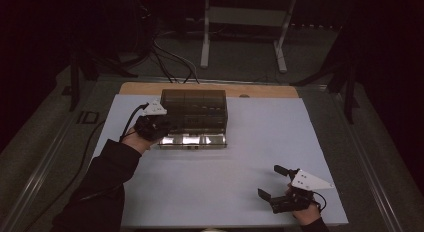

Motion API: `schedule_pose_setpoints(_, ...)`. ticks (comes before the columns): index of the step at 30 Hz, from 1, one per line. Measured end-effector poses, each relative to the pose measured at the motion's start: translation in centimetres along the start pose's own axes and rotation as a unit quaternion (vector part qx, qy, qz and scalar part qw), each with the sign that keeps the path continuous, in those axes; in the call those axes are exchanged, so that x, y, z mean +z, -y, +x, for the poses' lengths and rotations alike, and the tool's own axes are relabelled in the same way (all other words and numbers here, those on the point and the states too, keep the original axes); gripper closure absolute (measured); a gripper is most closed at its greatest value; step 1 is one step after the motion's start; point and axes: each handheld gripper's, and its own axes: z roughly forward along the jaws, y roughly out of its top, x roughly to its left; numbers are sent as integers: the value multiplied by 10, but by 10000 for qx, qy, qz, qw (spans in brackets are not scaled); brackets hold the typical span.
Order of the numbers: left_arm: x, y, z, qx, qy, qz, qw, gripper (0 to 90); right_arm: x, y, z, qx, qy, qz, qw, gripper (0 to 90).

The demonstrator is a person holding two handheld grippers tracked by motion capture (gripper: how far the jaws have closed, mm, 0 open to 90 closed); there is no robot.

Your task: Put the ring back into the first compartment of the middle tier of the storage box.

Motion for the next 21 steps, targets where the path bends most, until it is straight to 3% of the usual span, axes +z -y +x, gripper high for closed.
schedule_pose_setpoints(12,15,15,5,-264,-152,58,9995,887,0,0,0,-1,0,2,10000,0)
schedule_pose_setpoints(15,19,20,8,-454,-169,30,9988,887,0,0,0,5,2,-2,10000,0)
schedule_pose_setpoints(21,26,26,9,-506,-221,98,9984,886,0,0,0,4,-1,1,10000,0)
